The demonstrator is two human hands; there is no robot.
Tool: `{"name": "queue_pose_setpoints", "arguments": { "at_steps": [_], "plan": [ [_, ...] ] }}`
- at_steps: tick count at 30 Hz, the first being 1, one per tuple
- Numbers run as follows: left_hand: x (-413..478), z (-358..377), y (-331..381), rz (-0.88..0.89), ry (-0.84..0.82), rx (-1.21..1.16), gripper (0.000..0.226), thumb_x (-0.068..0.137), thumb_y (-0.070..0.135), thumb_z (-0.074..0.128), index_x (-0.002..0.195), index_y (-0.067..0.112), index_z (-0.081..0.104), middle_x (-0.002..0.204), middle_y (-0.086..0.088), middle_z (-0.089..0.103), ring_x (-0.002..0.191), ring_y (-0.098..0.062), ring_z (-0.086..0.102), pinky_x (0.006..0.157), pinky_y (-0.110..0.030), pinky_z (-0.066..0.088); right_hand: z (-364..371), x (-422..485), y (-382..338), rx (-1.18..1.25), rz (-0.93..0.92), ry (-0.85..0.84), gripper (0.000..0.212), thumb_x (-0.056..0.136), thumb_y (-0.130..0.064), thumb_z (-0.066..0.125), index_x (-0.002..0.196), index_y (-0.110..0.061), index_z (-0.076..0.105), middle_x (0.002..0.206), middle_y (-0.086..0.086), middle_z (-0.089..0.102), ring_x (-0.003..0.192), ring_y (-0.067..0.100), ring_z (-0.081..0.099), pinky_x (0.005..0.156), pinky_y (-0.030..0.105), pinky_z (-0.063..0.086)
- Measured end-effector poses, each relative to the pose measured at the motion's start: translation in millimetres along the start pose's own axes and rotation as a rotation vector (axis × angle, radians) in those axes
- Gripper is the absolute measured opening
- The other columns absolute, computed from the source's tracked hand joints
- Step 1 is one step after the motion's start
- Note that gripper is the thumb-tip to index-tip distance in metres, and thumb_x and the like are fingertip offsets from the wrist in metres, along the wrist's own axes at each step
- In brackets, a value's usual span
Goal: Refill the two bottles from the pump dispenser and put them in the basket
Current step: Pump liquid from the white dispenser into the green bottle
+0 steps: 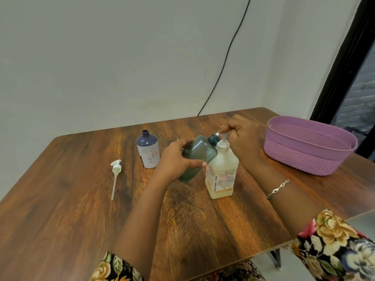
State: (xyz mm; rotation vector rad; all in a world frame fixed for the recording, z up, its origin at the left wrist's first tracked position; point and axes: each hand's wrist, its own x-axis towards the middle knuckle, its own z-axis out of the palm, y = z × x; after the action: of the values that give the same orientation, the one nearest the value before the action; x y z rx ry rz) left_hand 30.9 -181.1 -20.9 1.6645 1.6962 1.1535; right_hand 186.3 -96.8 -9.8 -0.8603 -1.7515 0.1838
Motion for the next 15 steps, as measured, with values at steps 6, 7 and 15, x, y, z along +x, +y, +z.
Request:
{"name": "queue_pose_setpoints", "arguments": {
  "at_steps": [6,7,15],
  "plan": [
    [-0.9,3.2,-11.1,-0.014,-0.001,-0.007,0.070,0.070,0.021,0.078,0.132,0.017,0.046,0.115,0.007,0.050,0.104,-0.011,0.048,0.087,-0.025,0.041,23.6,-21.3,13.1,-0.102,-0.124,0.128,0.031,0.072,-0.009,0.035,0.062,-0.005,0.064,0.062,0.006,0.059,0.056,0.027,0.056,0.047,0.040,0.047],
    [-0.7,4.5,-12.5,-0.016,-0.002,-0.007,0.070,0.070,0.021,0.078,0.132,0.018,0.046,0.115,0.008,0.050,0.104,-0.011,0.048,0.087,-0.026,0.041,25.5,-19.8,14.4,-0.107,-0.123,0.130,0.030,0.071,-0.008,0.034,0.060,-0.005,0.062,0.061,0.005,0.057,0.055,0.027,0.055,0.046,0.040,0.046],
    [-0.8,2.1,-8.5,-0.024,0.000,-0.027,0.069,0.069,0.022,0.078,0.131,0.017,0.047,0.124,0.000,0.052,0.108,-0.016,0.049,0.092,-0.032,0.044,11.8,-10.5,9.0,-0.011,-0.112,0.069,0.036,0.070,-0.016,0.033,0.062,-0.001,0.064,0.063,0.010,0.059,0.060,0.028,0.056,0.058,0.038,0.047]
  ]
}}
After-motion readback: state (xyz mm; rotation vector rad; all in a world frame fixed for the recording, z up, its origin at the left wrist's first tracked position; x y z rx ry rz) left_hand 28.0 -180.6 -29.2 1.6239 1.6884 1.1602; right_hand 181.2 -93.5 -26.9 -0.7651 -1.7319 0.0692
